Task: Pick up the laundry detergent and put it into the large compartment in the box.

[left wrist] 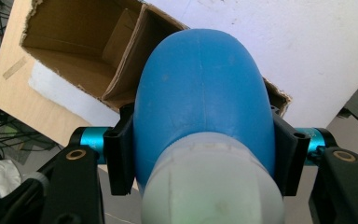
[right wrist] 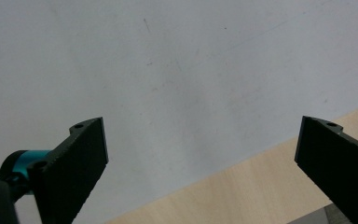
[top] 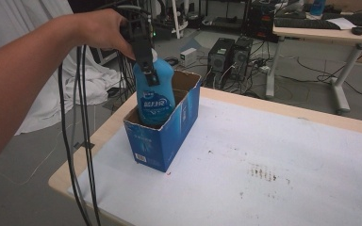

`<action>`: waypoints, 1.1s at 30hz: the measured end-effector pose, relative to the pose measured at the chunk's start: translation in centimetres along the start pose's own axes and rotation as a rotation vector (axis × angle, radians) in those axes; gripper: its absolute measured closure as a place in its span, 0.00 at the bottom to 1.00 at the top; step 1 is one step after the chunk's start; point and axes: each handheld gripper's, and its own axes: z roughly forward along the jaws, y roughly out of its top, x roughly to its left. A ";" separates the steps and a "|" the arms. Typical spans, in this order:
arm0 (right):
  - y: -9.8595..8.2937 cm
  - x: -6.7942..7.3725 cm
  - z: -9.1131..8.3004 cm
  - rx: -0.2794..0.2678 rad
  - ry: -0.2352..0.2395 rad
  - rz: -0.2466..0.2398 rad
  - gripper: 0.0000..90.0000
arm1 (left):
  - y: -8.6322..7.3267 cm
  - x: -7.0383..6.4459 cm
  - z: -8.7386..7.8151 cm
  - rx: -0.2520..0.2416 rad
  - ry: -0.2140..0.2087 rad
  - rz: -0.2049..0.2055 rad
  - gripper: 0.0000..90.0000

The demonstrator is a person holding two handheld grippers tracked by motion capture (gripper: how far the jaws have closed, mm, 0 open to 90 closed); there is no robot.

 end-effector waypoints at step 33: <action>-0.4 -0.1 0.7 0.014 0.010 0.014 0.02 | -0.6 0.4 7.9 0.047 -0.033 0.004 0.42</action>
